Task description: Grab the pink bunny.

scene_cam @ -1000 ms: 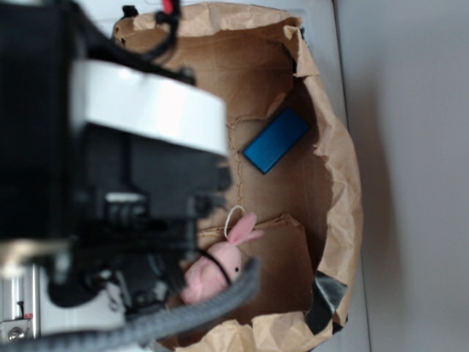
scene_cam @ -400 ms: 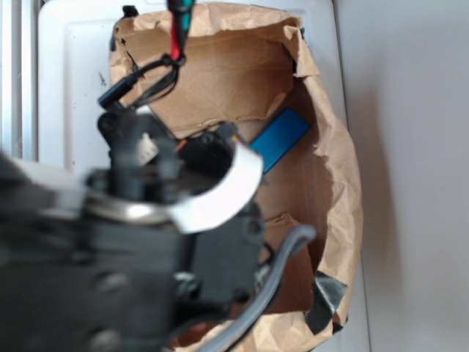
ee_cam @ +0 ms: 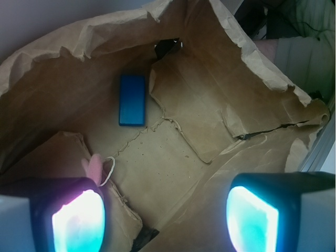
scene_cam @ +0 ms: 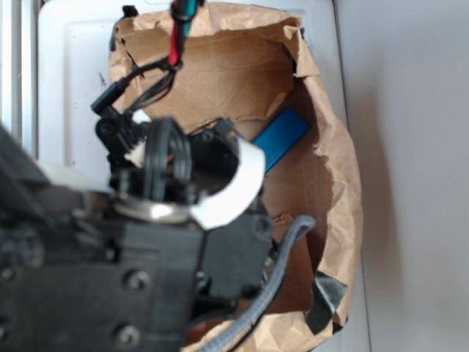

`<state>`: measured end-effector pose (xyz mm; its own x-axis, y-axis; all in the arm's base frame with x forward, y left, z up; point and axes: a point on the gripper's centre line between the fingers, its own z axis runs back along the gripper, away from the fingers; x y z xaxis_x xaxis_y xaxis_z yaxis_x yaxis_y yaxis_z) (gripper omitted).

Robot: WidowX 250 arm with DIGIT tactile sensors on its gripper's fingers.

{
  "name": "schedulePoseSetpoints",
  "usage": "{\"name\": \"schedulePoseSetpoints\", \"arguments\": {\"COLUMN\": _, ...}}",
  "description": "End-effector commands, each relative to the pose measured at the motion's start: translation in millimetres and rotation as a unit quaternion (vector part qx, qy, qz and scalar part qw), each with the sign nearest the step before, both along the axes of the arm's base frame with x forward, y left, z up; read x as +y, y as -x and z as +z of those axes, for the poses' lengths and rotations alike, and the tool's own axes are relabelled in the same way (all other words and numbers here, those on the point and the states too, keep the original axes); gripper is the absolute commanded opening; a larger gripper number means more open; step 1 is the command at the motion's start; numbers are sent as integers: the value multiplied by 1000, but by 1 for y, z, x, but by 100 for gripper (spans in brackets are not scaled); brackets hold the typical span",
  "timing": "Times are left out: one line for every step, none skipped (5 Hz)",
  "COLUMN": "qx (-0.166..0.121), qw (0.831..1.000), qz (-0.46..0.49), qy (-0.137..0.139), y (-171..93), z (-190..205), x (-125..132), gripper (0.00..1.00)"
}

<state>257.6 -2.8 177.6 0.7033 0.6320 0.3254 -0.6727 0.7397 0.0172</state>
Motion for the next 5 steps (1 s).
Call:
{"name": "schedulePoseSetpoints", "arguments": {"qx": -70, "qw": 997, "qz": -2, "qy": 14, "y": -1, "z": -4, "x": 5, "gripper": 100}}
{"name": "schedulePoseSetpoints", "arguments": {"qx": -61, "qw": 997, "qz": -15, "qy": 42, "y": -15, "z": -22, "x": -1, "gripper": 100}}
{"name": "schedulePoseSetpoints", "arguments": {"qx": -46, "qw": 996, "qz": -36, "qy": 66, "y": -31, "z": -36, "x": -8, "gripper": 100}}
{"name": "schedulePoseSetpoints", "arguments": {"qx": -43, "qw": 990, "qz": -49, "qy": 128, "y": -46, "z": -41, "x": -9, "gripper": 100}}
{"name": "schedulePoseSetpoints", "arguments": {"qx": -42, "qw": 988, "qz": -48, "qy": 143, "y": -45, "z": -44, "x": -12, "gripper": 100}}
